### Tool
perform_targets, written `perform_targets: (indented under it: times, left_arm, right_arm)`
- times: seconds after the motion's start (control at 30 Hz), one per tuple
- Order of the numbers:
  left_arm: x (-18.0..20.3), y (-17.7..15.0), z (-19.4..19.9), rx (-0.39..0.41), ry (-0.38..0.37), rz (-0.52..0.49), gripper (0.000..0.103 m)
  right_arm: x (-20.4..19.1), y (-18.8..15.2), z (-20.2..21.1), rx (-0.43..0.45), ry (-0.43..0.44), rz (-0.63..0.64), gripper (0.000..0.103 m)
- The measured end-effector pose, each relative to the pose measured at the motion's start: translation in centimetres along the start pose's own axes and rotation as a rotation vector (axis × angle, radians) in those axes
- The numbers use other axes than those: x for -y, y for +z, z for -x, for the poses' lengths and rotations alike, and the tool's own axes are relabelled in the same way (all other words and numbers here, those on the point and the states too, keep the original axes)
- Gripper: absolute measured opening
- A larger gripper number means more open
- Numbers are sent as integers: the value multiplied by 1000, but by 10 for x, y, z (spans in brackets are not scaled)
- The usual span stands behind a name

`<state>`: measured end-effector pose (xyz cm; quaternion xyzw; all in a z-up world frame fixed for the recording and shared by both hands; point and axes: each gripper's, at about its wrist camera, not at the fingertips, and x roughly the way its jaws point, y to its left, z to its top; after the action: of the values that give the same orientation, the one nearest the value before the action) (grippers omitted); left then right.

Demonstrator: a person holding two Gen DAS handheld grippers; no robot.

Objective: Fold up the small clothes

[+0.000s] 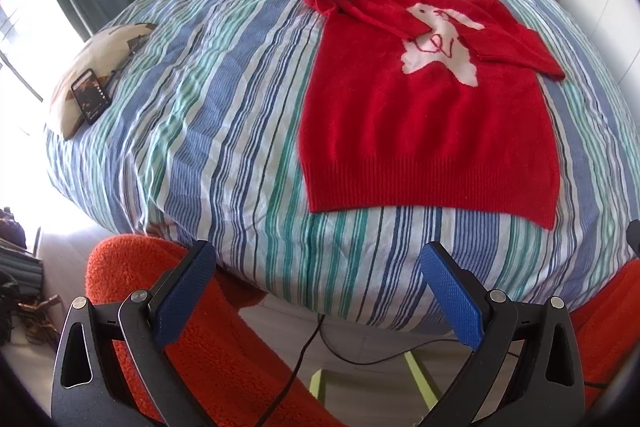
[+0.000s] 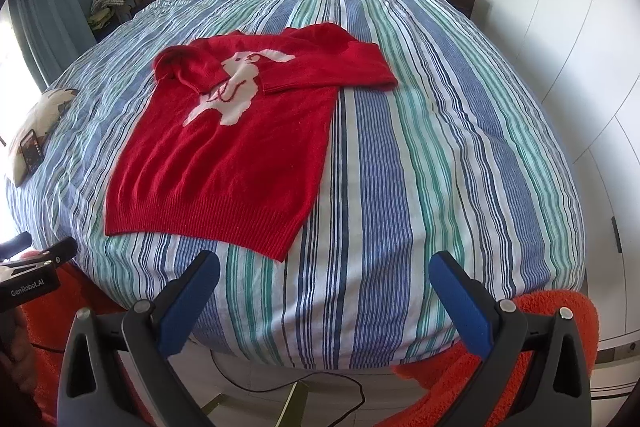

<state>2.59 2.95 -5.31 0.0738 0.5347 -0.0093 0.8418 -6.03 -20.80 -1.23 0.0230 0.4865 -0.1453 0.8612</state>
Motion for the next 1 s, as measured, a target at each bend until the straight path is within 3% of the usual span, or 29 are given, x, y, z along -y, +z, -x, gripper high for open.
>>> perform_targets:
  times: [0.2,0.33,0.43,0.57,0.7,0.77,0.83,0.9,1.0]
  left_arm:
    - [6,-2,1,-2,-4,-38,102]
    - [14,-7,3,9,-74,-87,102]
    - [26,-13,-14,-88,-174,-158,102]
    - [30,-23,-21,-79,-116,-179,102]
    - [-7,-3,-33,-6,-43,-72,103]
    - [-45,16,-55,2,-125,63,103]
    - [-68,30,-86,-70,-211,149,102]
    - [-78,35,-113,-132,-256,182,102]
    - [-75,30,-127,-152,-283,178,99]
  right_arm:
    - [4,-1,0,-10,-7,-8,103]
    - [6,-1,0,-7,-14,-14,103]
    - [5,0,-1,-9,-19,-13,103]
    - [6,1,-4,1,-12,-6,103]
    - [20,3,-20,16,64,-17,103]
    - [29,3,-40,0,138,-34,103]
    - [33,0,-64,-43,213,-48,103]
    - [31,-4,-90,-114,256,-73,103]
    - [27,-6,-104,-76,368,-126,103]
